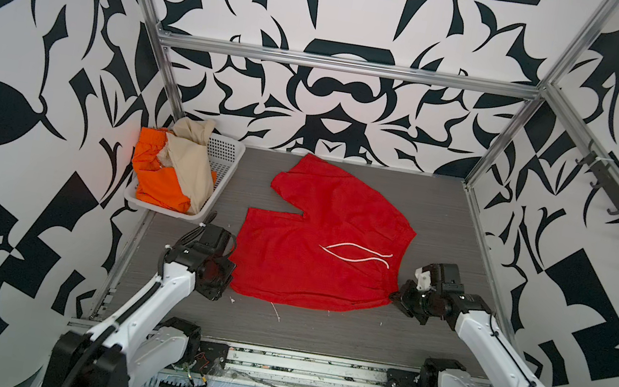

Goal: Fold and stack the shorts

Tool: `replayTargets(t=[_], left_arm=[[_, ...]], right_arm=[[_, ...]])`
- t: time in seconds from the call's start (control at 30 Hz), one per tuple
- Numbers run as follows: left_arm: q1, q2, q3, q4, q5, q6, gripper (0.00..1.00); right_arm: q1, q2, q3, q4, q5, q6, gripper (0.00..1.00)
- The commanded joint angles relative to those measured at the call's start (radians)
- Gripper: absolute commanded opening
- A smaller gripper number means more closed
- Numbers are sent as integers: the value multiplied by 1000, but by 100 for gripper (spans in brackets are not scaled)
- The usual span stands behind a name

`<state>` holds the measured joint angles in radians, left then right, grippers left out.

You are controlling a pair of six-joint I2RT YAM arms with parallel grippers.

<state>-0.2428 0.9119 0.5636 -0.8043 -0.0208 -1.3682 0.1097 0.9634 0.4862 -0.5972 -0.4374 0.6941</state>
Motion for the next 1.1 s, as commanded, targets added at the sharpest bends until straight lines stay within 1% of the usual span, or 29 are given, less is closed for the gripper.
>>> replayTargets(t=[0.0, 0.07, 0.13, 0.2, 0.3, 0.4, 0.5, 0.67, 0.8, 0.97, 1.07], left_arm=[[-6, -101, 58, -204, -80, 8, 0], [-6, -129, 120, -250, -120, 55, 0], [-5, -108, 209, -308, -175, 125, 0], [-6, -56, 322, -355, -228, 214, 0], [-5, 46, 485, -383, -293, 342, 0], [-6, 147, 646, -357, -364, 473, 0], [-6, 267, 806, -307, -407, 585, 0], [-5, 474, 1034, -232, -423, 743, 0], [-7, 598, 1194, -189, -424, 813, 0], [-10, 689, 1326, -138, -412, 867, 0], [-13, 702, 1348, -61, -376, 895, 0]], right_arm=[[15, -54, 66, -186, -1, -41, 0], [15, -97, 112, -212, -14, -28, 0], [15, -115, 180, -262, 5, -26, 0], [15, -105, 246, -318, 8, -26, 0], [15, -74, 319, -382, -28, -39, 0], [13, -39, 403, -441, -20, -79, 0], [3, 43, 515, -502, -16, -136, 0], [-20, 184, 679, -561, -56, -226, 0], [-61, 267, 780, -611, -66, -287, 0], [-107, 341, 884, -643, -69, -324, 0], [-116, 376, 942, -669, -70, -342, 0]])
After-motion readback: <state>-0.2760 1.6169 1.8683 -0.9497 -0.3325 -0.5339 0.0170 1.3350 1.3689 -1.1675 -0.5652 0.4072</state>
